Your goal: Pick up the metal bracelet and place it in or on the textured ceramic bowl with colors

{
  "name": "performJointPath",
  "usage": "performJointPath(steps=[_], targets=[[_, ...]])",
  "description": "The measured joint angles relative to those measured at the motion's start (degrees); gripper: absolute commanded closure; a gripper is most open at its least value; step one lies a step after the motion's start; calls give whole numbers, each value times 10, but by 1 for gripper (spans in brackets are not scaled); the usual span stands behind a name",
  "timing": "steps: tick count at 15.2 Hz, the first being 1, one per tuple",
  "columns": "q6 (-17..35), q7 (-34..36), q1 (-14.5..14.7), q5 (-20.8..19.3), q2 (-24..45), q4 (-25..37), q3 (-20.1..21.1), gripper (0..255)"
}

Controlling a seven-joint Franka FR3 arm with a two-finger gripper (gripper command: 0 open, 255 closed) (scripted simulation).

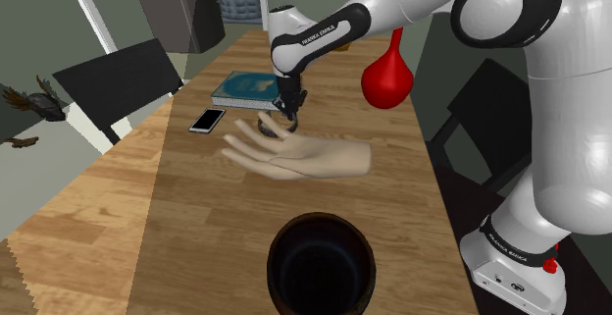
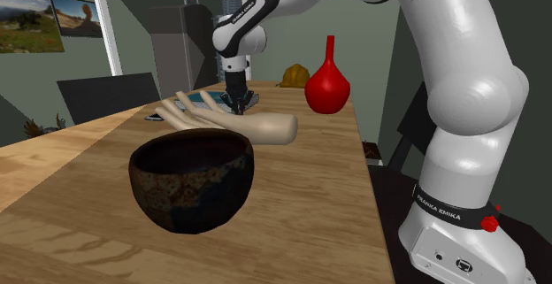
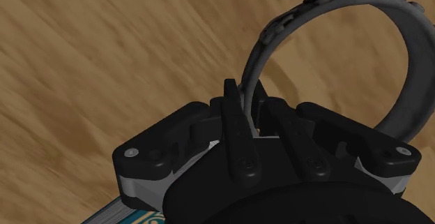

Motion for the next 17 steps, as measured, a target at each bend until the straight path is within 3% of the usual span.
performJointPath(steps=[17], targets=[[-91, -8, -2, 7, -42, 48, 3, 255]])
